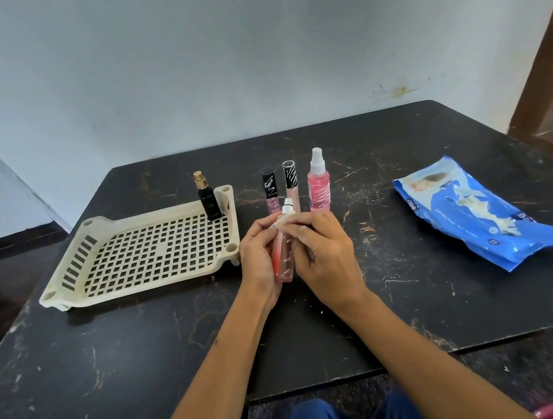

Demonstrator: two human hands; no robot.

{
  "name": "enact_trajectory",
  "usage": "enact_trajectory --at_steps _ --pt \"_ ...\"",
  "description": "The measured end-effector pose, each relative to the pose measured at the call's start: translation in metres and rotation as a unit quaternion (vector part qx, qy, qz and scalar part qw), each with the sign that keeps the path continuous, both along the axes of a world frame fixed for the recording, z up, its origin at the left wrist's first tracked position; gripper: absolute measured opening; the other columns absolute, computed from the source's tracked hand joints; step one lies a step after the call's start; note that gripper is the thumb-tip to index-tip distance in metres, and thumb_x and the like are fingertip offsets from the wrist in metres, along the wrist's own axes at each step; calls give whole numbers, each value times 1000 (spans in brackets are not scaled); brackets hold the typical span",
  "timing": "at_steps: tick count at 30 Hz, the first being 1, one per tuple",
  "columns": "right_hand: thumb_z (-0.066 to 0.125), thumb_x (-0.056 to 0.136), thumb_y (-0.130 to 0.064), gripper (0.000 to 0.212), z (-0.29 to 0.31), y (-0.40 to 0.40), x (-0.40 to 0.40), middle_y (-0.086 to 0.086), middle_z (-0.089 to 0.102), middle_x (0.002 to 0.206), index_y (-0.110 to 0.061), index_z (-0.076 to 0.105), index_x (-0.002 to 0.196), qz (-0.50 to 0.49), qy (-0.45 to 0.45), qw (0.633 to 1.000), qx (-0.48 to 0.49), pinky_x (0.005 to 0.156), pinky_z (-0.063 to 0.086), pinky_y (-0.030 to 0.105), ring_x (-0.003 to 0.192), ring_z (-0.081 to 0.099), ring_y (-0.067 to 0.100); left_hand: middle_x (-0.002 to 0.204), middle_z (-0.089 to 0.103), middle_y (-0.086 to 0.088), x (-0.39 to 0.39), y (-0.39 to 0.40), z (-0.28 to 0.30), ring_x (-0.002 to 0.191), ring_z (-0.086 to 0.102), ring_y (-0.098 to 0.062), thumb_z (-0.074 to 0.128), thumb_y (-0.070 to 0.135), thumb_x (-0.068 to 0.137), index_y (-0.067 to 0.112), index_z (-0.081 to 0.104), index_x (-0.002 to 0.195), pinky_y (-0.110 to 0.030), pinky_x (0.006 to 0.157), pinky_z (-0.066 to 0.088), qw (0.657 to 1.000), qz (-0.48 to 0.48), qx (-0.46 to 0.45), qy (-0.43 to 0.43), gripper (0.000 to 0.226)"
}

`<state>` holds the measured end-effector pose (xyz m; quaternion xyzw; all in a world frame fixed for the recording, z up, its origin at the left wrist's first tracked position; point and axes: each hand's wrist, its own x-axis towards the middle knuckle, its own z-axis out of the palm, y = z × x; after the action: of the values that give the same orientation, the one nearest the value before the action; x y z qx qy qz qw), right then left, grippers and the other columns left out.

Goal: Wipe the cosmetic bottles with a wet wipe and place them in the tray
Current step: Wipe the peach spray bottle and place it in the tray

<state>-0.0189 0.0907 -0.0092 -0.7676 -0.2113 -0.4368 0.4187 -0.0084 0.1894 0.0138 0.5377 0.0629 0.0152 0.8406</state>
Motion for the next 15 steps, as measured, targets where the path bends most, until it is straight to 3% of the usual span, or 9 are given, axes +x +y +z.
enact_trajectory --at_steps 5,9,15 --pt "50 87 -3 28 -3 0 2 11 67 104 2 70 106 -31 27 999 28 90 48 20 98 60 18 80 65 -10 -2 0 1 64 63 -16 41 4 93 8 63 97 -25 57 52 1000 -13 8 -9 22" --pt "63 78 6 22 -3 -2 1 11 69 94 2 73 97 -2 28 998 51 80 55 25 88 66 18 82 66 -11 0 1 -1 68 64 -19 42 7 93 10 62 96 -29 62 53 1000 3 -21 9 21" --pt "63 77 4 20 -3 -2 1 10 69 92 1 73 94 -7 35 997 69 80 55 25 85 66 18 83 65 -13 0 0 -1 71 62 -22 41 8 93 8 62 96 -32 67 51 1000 -5 -19 11 20"
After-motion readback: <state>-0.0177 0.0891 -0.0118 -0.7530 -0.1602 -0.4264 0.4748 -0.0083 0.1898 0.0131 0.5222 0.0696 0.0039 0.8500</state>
